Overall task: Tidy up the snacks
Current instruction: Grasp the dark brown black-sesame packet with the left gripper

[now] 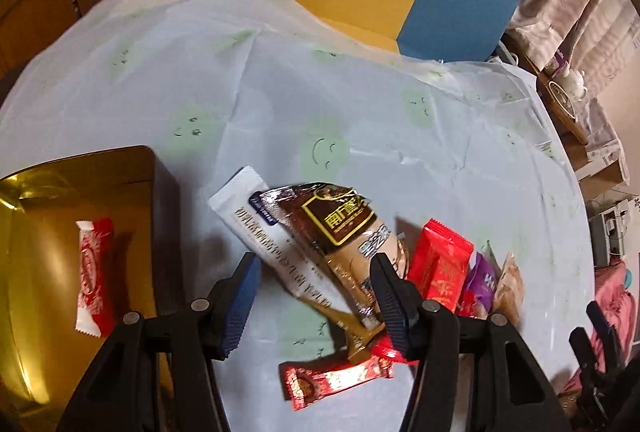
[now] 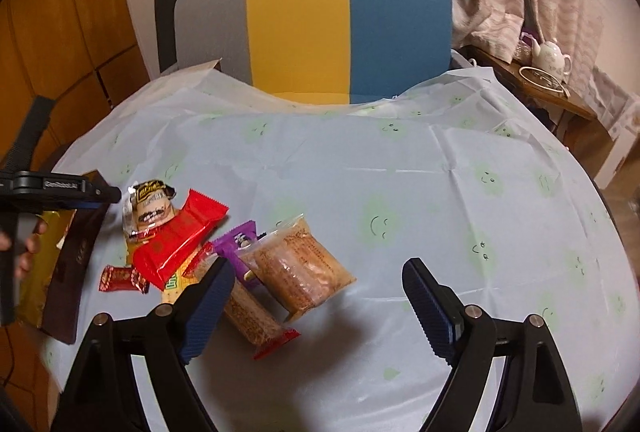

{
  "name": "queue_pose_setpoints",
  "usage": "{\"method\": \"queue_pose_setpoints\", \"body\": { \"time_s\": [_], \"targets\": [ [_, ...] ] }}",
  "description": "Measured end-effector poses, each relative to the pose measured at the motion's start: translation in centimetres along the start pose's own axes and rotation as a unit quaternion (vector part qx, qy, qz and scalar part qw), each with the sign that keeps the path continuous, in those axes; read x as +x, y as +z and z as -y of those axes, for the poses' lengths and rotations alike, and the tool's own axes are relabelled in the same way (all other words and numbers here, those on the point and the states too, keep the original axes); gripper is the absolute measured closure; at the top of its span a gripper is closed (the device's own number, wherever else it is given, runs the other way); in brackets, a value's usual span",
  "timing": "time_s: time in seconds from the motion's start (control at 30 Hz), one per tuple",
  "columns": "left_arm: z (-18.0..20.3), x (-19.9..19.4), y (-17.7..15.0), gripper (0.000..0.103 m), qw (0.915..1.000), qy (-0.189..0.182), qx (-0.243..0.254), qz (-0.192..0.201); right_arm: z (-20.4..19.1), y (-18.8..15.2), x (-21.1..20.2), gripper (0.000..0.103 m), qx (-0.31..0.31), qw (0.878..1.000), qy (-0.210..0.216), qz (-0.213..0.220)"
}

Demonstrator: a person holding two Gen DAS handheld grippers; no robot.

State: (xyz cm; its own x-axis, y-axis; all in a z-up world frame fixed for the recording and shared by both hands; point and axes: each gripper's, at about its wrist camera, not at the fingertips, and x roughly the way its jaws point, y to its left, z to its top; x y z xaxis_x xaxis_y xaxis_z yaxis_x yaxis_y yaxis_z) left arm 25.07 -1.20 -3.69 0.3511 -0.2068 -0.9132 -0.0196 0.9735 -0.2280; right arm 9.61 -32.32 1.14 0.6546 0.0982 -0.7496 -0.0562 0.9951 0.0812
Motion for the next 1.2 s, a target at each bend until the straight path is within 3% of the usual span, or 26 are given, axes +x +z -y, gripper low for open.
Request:
{"method": "queue_pose_setpoints", "body": {
  "time_s": [0.27,0.47,0.57,0.73,0.93,1.13,1.2],
  "targets": [
    [-0.9,0.6,2.9,0.045,0.998,-0.02,-0.053,-0.029,0.0,0.1,-0.6,0.012,0.003,1.0,0.003,0.008],
    [0.9,2.4,3.4,0.045,0.9981,-0.006,-0.042,-0.046,0.1,0.2,-0.6,0.012,0.004,1.0,0.005,0.008],
    [2.7,3.6,2.9,0.045,0.998,0.017,-0.012,-0.059,0.3,0.2,-0.7,0.011,0.008,1.0,0.008,0.01],
    [4.2,5.7,3.3,0.045,0.996,0.058,-0.002,-0.068,0.2,0.3,-1.0,0.01,0.01,1.0,0.013,0.014],
    [6.5,7.2,3.8,0.047,0.993,0.092,0.047,-0.058,0.3,0.4,-1.0,0.01,0.01,1.0,0.016,0.014],
    [6.7,6.3,2.6,0.063,0.9886,0.1,0.112,-0.001,0.6,0.5,-1.1,0.01,0.019,1.0,0.017,0.017],
    [6.4,5.2,1.9,0.064,0.9883,0.084,0.126,0.021,0.7,0.4,-0.9,0.01,0.019,1.0,0.014,0.012]
  ]
}}
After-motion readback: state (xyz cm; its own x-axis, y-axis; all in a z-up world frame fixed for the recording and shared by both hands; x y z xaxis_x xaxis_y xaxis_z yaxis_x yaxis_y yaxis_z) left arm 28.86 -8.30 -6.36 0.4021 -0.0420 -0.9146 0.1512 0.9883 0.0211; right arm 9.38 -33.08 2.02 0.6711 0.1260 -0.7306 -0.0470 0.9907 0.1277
